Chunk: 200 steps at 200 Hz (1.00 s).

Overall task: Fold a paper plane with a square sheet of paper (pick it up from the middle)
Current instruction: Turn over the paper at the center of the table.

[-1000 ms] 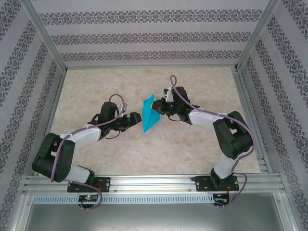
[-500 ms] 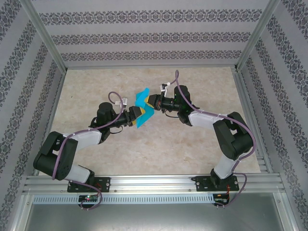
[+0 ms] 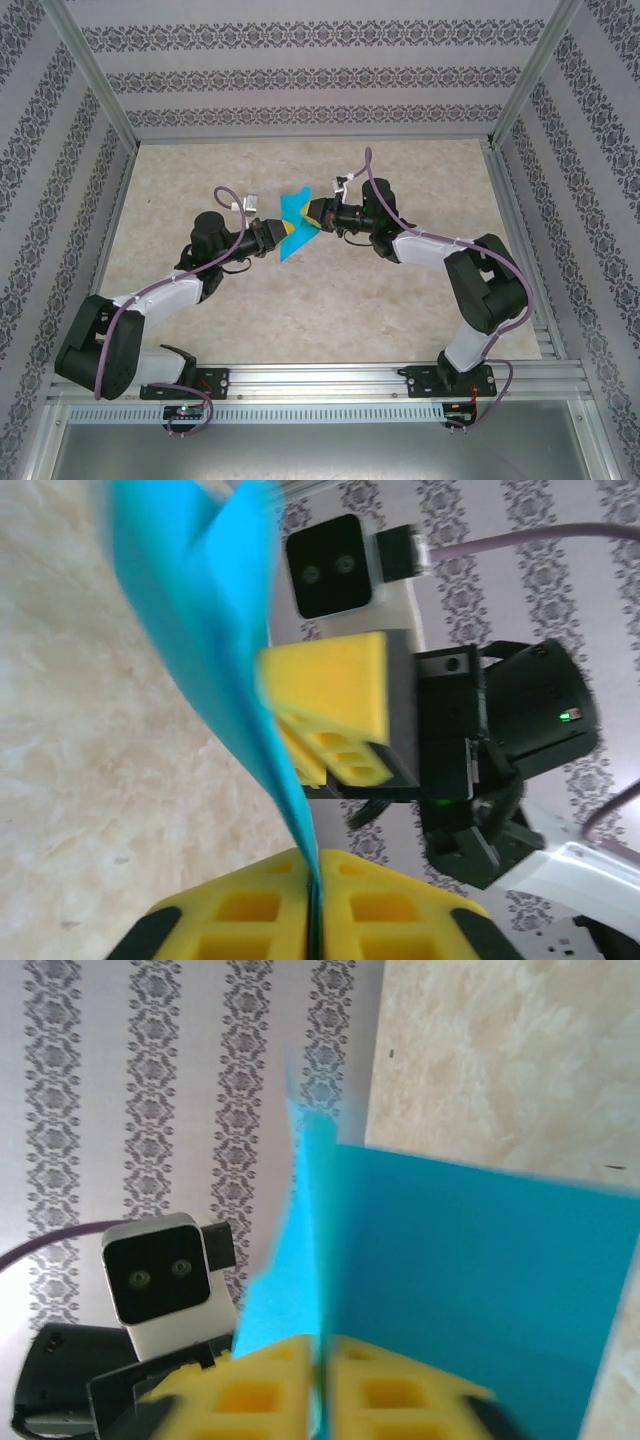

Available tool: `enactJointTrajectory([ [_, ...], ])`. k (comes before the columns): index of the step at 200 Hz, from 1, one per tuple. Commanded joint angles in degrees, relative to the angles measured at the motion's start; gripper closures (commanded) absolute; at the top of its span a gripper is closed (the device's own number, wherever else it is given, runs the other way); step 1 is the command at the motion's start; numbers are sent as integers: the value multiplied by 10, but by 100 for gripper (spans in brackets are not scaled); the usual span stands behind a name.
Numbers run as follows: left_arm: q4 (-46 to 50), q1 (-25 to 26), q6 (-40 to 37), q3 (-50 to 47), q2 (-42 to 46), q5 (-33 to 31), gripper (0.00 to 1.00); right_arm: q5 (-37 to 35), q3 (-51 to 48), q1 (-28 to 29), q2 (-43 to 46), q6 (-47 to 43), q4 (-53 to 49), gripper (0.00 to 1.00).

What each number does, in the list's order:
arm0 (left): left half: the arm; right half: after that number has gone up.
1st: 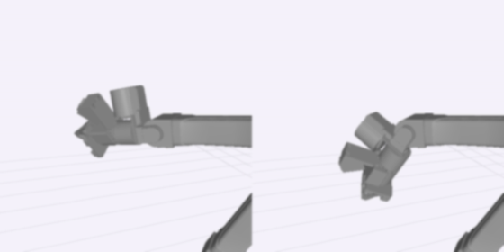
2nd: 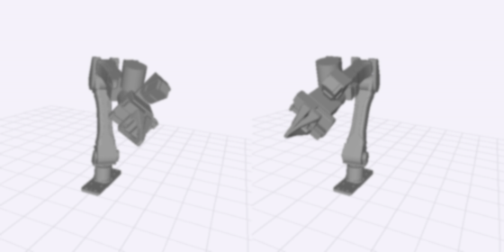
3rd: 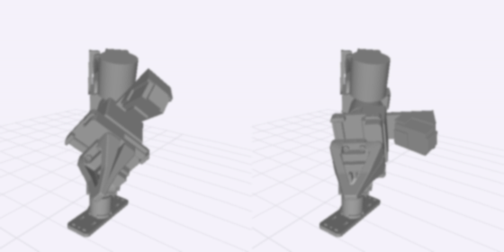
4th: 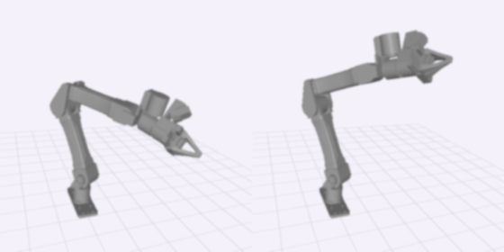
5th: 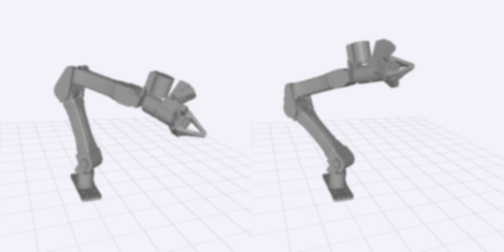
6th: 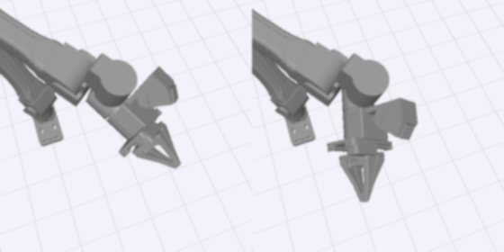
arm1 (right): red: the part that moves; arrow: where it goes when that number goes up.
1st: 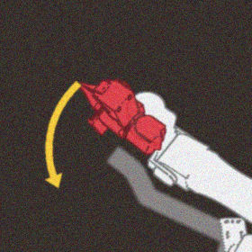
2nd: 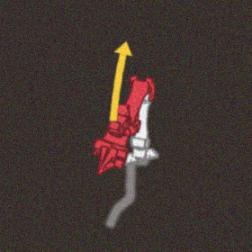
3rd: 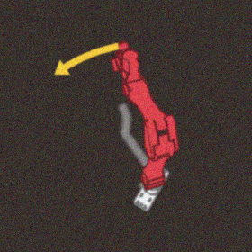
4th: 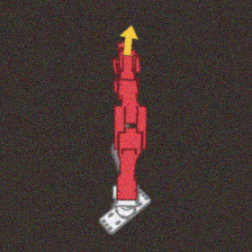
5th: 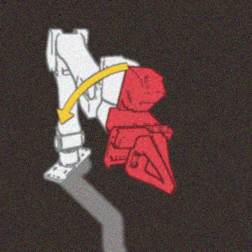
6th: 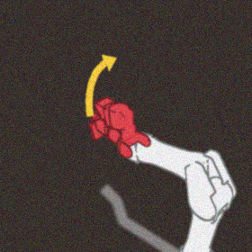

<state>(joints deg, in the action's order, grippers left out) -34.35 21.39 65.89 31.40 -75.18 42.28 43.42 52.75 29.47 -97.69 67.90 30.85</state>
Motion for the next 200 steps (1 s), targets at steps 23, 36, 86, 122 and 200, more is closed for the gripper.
enactJointTrajectory([
  [23,396,7,-237,128,38,-128,92,-137,45,-18,85,-201,-295,41],
  [36,564,22,-315,195,31,-240,92,-217,68,-20,102,-252,-395,32],
  [86,914,99,-426,397,-86,-609,93,-404,81,-23,137,-303,-502,19],
  [122,1004,163,-437,475,-194,-791,93,-504,62,-22,165,-267,-527,18],
  [200,954,209,-417,534,-367,-720,79,-538,-22,-24,222,-199,-565,18],
])
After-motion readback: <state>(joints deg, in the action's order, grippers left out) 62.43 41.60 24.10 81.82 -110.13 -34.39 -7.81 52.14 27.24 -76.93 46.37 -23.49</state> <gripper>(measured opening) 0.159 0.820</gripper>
